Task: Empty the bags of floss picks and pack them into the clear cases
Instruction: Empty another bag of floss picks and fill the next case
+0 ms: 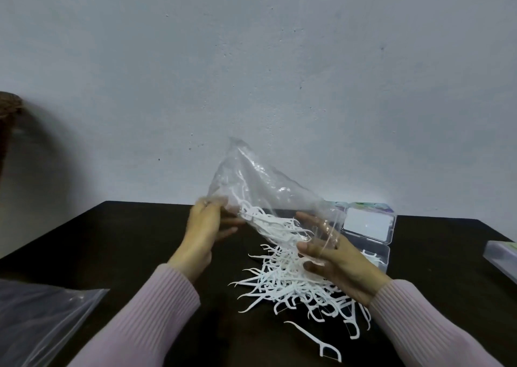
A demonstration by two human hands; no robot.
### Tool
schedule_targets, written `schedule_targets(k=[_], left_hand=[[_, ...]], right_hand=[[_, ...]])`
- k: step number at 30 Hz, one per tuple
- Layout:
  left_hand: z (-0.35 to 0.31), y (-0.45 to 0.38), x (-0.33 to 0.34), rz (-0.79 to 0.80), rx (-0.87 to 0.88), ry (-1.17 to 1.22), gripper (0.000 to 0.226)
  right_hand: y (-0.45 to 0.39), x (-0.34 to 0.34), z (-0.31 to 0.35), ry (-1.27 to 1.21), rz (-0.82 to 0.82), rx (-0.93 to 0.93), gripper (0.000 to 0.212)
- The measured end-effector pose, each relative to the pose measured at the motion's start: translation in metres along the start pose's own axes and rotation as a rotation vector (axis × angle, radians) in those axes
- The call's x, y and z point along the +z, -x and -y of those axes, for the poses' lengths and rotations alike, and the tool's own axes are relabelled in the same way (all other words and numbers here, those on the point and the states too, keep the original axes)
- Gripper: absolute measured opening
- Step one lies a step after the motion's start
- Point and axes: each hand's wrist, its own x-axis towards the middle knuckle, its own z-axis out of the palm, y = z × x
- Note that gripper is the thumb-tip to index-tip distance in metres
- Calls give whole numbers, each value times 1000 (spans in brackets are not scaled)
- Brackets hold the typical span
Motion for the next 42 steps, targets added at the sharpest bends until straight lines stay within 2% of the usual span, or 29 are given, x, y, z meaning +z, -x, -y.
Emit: schedule_targets(k=[2, 5, 8, 10, 13, 19, 25, 31, 35, 36, 42], left_hand=[[1, -1, 2, 122, -193, 207, 36], [0, 0, 4, 238, -201, 449, 49], [0, 4, 8, 365, -123, 376, 51], [3, 6, 12, 396, -68, 309, 49], [4, 7, 13, 331, 13, 323, 49], [0, 4, 10, 272, 69, 416, 27], [-5, -4, -1, 201, 128, 444, 25], [-7, -11, -11, 99, 173, 483, 23], [-5, -11, -12, 50, 185, 439, 22], [-5, -10, -12, 36, 189, 434, 22], [-5, -7, -12, -41, 206, 431, 20]], right_hand=[[1, 0, 0, -29, -7, 8, 63], [2, 1, 1, -63, -2, 11, 58], [3, 1, 0, -121, 4, 15, 56], [1, 2, -1, -141, -15, 18, 55], [1, 4, -2, -117, -30, 23, 49], [2, 7, -5, -77, 2, 70, 51], [2, -2, -2, -49, -44, 64, 50], [2, -8, -3, 216, -94, 8, 29], [-3, -14, -5, 746, -163, -82, 25], [-2, -12, -4, 809, -161, -98, 25], [0, -8, -3, 946, -160, -171, 27]])
